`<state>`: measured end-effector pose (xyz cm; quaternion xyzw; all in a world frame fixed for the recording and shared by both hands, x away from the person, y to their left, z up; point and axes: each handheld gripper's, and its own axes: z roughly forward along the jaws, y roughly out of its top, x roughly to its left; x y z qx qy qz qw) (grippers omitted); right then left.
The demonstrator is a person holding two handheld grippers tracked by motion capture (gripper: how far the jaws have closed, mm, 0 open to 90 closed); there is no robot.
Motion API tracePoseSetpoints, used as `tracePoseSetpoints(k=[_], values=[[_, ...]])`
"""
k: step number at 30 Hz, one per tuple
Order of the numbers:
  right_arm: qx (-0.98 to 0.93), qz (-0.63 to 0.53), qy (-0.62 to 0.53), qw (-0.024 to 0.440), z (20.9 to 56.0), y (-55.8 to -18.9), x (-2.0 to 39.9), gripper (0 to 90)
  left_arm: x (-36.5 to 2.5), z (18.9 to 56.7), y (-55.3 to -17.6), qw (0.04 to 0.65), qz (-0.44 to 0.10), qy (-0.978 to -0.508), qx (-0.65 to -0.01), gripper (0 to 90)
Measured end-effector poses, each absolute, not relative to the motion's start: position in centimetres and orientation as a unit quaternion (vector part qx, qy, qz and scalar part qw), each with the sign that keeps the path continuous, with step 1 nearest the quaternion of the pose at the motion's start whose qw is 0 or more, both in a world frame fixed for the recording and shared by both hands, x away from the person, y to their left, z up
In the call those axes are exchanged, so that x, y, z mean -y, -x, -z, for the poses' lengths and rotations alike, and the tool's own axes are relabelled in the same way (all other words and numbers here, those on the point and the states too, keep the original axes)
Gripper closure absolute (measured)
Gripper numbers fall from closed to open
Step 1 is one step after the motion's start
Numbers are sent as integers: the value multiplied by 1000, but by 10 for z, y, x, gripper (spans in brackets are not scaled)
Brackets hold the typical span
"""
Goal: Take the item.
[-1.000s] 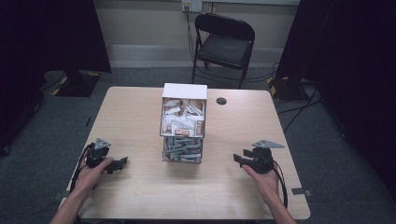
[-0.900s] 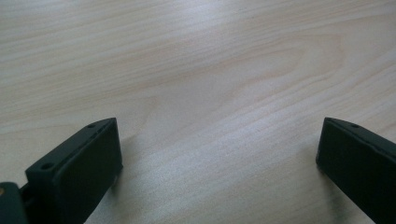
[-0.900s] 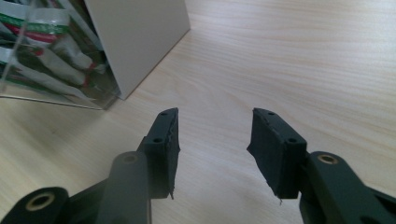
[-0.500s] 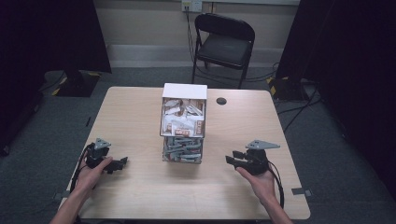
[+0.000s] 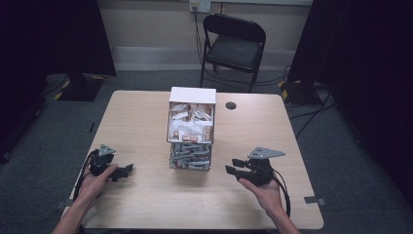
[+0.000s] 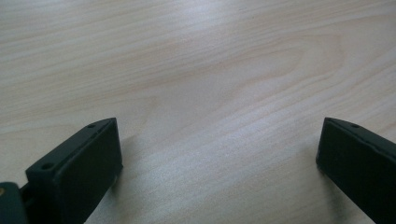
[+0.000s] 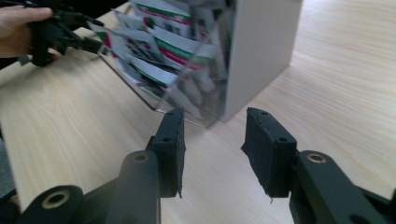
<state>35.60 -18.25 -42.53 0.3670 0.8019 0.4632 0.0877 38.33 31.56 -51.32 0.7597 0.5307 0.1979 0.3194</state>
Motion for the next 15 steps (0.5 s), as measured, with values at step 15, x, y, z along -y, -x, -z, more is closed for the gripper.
tracePoseSetpoints(k=[15], values=[[-816,-479,-317,64,416,-351,153,640,-316,513,-384,317,-196,-763,-529,0]])
